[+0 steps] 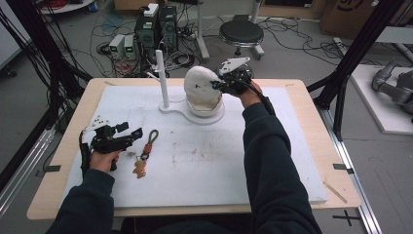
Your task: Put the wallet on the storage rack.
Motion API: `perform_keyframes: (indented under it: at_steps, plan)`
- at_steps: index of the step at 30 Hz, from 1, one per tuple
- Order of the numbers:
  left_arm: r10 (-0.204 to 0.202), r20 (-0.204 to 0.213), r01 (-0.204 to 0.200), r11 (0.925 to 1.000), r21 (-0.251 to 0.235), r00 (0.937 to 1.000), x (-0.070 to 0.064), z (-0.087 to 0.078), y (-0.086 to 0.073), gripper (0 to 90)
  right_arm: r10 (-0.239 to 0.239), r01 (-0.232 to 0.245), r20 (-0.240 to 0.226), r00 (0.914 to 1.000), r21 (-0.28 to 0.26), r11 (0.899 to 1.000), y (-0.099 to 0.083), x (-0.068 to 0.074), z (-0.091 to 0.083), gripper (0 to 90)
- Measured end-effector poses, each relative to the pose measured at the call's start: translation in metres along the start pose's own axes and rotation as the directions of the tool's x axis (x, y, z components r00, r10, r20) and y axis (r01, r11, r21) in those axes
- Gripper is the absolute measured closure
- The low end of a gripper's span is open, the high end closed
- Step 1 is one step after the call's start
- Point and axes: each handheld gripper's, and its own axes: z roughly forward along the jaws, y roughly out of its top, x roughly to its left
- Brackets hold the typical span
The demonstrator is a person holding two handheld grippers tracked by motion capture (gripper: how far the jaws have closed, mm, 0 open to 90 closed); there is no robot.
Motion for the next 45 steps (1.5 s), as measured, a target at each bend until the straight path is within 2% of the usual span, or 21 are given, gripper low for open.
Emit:
perform_keyframes:
  at_steps: [8, 11, 18, 19, 21, 24, 27, 28, 29, 30, 31, 32, 33, 34, 35, 36, 37, 38, 39, 44, 45]
  plan:
    - [-0.003, 0.006, 0.003, 1.0, -0.004, 1.0, -0.001, 0.0, 0.0, 21.8, -0.095, 0.094, 0.015, 0.9954, 0.062, 0.994, -0.009, 0.006, 0.008, 75.6]
    - [-0.007, 0.005, 0.007, 1.0, 0.0, 1.0, 0.0, 0.0, -0.001, 21.8, -0.172, 0.171, -0.002, 0.9851, 0.112, 0.979, -0.011, 0.012, 0.019, 76.0]
    - [-0.013, 0.01, 0.013, 0.9999, 0.002, 0.9999, -0.001, 0.0, -0.001, 21.8, -0.211, 0.206, 0.01, 0.9774, 0.167, 0.964, -0.014, 0.02, 0.038, 77.0]
    - [-0.014, 0.011, 0.014, 0.9999, 0.003, 0.9998, -0.001, 0.001, -0.001, 21.8, -0.239, 0.234, 0.001, 0.9711, 0.196, 0.952, -0.016, 0.023, 0.041, 77.0]
    - [-0.015, 0.014, 0.015, 0.9999, 0.007, 0.9998, -0.001, 0.002, -0.002, 21.8, -0.246, 0.243, -0.014, 0.9693, 0.213, 0.946, -0.019, 0.025, 0.04, 76.3]
    - [-0.013, 0.015, 0.013, 0.9999, 0.008, 0.9998, -0.002, 0.002, -0.002, 21.8, -0.163, 0.162, -0.014, 0.9866, 0.183, 0.97, -0.022, 0.022, 0.032, 66.0]
    - [-0.017, 0.014, 0.017, 0.9998, 0.004, 0.9998, -0.001, 0.002, -0.002, 21.8, -0.003, 0.009, -0.036, 0.9993, 0.152, 0.988, -0.025, 0.02, 0.022, 43.6]
    - [-0.018, 0.012, 0.018, 0.9998, 0.006, 0.9998, -0.001, 0.001, -0.002, 21.8, 0.062, -0.055, -0.045, 0.9971, 0.132, 0.99, -0.027, 0.019, 0.016, 43.1]
    - [-0.02, 0.006, 0.02, 0.9998, 0.008, 0.9998, -0.001, 0.0, -0.001, 21.8, 0.095, -0.088, -0.052, 0.9941, 0.115, 0.989, -0.029, 0.018, 0.011, 41.8]
    - [-0.02, 0.006, 0.02, 0.9998, 0.008, 0.9998, -0.001, 0.0, -0.001, 21.8, 0.095, -0.088, -0.052, 0.9941, 0.115, 0.989, -0.029, 0.018, 0.011, 41.8]
    - [-0.013, 0.0, 0.013, 0.9999, 0.003, 0.9999, -0.002, 0.0, 0.0, 21.8, 0.136, -0.131, -0.051, 0.9894, 0.092, 0.987, -0.032, 0.017, 0.003, 39.1]
    - [-0.005, -0.006, 0.005, 0.9999, -0.01, 1.0, -0.003, -0.001, 0.001, 21.7, 0.144, -0.142, -0.029, 0.9892, 0.064, 0.988, -0.036, 0.017, -0.002, 38.4]
    - [0.008, -0.011, -0.008, 0.9998, -0.019, 0.9999, -0.004, -0.002, 0.003, 19.0, 0.166, -0.164, 0.077, 0.983, -0.037, 0.986, -0.051, 0.022, -0.018, 37.0]
    - [0.018, -0.019, -0.019, 0.9994, -0.028, 0.9997, -0.006, -0.002, 0.004, 19.0, 0.166, -0.164, 0.077, 0.983, -0.037, 0.986, -0.051, 0.022, -0.018, 37.0]
    - [0.032, -0.019, -0.032, 0.9989, -0.033, 0.9993, -0.007, -0.003, 0.005, 18.1, 0.214, -0.212, 0.063, 0.9749, -0.031, 0.977, -0.057, 0.02, -0.024, 32.5]
    - [0.043, -0.019, -0.044, 0.9985, -0.032, 0.9989, -0.008, -0.002, 0.005, 18.1, 0.329, -0.328, 0.018, 0.9443, -0.011, 0.944, -0.069, 0.016, -0.035, 28.8]
    - [0.049, -0.017, -0.049, 0.9985, -0.023, 0.9987, -0.008, 0.0, 0.004, 18.1, 0.352, -0.352, 0.019, 0.9357, -0.017, 0.936, -0.076, 0.017, -0.042, 28.2]
    - [0.049, -0.017, -0.049, 0.9985, -0.023, 0.9987, -0.008, 0.0, 0.004, 18.1, 0.352, -0.352, 0.019, 0.9357, -0.017, 0.936, -0.076, 0.017, -0.042, 28.2]
    - [0.043, -0.016, -0.044, 0.9988, -0.024, 0.9989, -0.008, 0.001, 0.004, 18.1, 0.384, -0.384, 0.023, 0.9231, 0.017, 0.923, -0.086, 0.019, -0.053, 26.5]
    - [0.048, -0.008, -0.048, 0.9988, -0.006, 0.9988, -0.008, 0.003, 0.003, 18.2, 0.399, -0.398, 0.024, 0.9169, -0.029, 0.917, -0.109, 0.034, -0.074, 25.9]
    - [0.049, -0.007, -0.049, 0.9988, -0.008, 0.9988, -0.009, 0.003, 0.003, 18.6, 0.394, -0.392, 0.045, 0.9181, -0.048, 0.919, -0.121, 0.042, -0.083, 25.0]
